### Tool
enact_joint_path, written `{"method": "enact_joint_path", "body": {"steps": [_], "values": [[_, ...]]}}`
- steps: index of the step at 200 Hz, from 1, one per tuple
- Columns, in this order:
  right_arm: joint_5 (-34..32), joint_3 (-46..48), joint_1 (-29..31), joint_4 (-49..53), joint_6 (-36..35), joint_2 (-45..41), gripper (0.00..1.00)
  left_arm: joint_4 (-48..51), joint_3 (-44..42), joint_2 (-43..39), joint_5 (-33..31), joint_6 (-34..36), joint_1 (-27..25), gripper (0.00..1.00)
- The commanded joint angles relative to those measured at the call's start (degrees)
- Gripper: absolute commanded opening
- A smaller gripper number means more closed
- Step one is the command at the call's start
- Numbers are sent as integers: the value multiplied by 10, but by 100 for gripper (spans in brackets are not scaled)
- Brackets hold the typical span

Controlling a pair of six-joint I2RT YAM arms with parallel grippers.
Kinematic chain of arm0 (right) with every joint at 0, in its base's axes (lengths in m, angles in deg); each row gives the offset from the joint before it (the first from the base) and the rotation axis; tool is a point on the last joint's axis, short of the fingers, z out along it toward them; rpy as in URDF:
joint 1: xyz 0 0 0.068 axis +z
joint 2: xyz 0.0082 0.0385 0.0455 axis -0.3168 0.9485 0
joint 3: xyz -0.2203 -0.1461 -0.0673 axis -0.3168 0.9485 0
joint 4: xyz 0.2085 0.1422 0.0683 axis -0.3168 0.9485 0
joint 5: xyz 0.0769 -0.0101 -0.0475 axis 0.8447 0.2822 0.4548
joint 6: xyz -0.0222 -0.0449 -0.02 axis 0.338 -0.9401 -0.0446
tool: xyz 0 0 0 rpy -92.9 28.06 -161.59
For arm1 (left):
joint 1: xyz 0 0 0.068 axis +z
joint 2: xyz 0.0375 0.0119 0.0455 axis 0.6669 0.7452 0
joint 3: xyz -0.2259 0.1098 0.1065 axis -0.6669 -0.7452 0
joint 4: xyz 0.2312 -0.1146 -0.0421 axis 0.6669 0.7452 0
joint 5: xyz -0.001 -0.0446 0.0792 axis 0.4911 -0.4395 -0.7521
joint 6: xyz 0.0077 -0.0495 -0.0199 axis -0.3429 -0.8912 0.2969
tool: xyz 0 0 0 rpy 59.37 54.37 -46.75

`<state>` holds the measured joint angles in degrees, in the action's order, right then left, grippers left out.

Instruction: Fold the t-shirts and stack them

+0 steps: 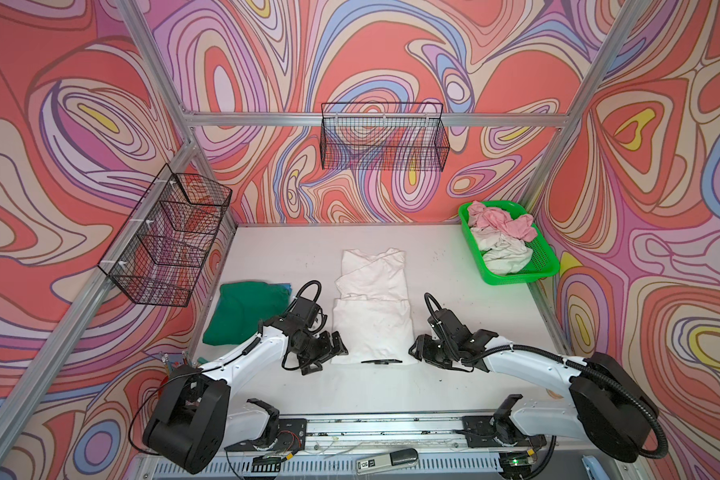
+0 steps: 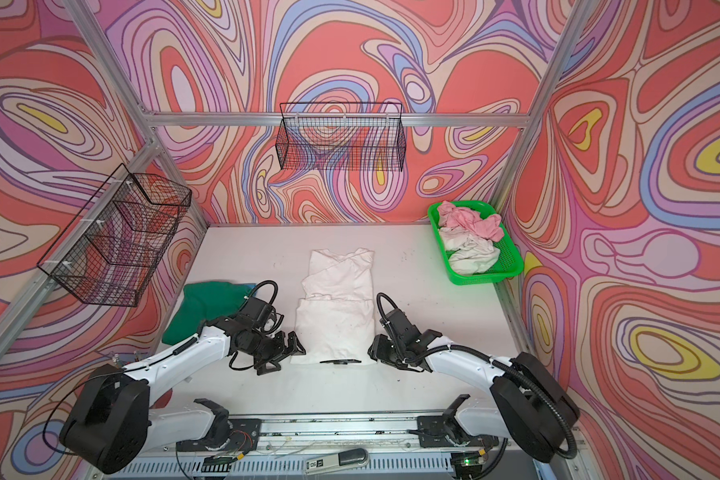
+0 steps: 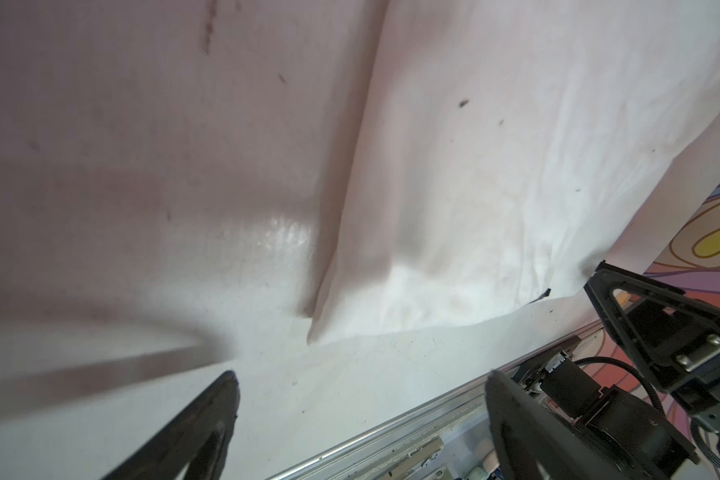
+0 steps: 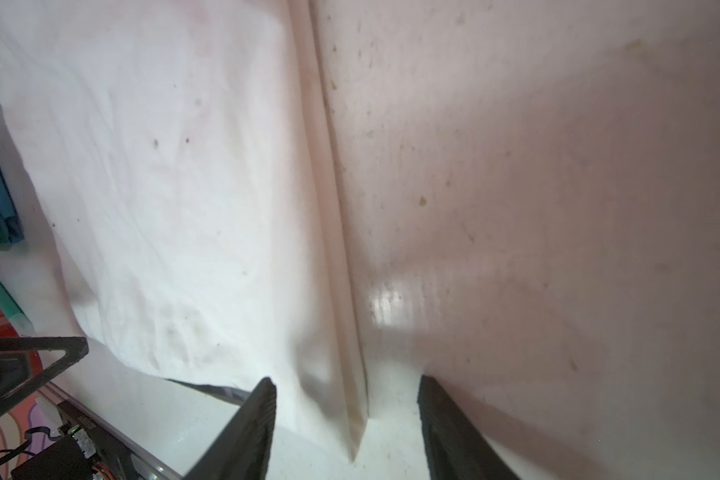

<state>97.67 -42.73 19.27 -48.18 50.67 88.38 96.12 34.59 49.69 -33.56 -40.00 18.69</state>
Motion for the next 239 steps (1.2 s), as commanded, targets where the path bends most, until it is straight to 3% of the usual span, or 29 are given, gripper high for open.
{"method": "enact_joint_path", "body": {"steps": [1, 95, 153, 197, 239], "values": [[-21, -3, 11, 10, 23, 10, 56, -12, -14, 14, 10, -12, 3, 88], [-53, -11, 39, 26, 68, 45, 48, -37, -20, 74, -27, -33, 2, 69], [-51, -4, 48, 67, 87, 23, 50, -53, -16, 108, -34, -33, -1, 42], [-50, 1, 75, 56, 118, 41, 52, -56, -13, 114, -47, -31, -1, 15], [-57, 25, 77, 18, 137, 50, 46, -53, -13, 107, -53, -29, -1, 2]]}}
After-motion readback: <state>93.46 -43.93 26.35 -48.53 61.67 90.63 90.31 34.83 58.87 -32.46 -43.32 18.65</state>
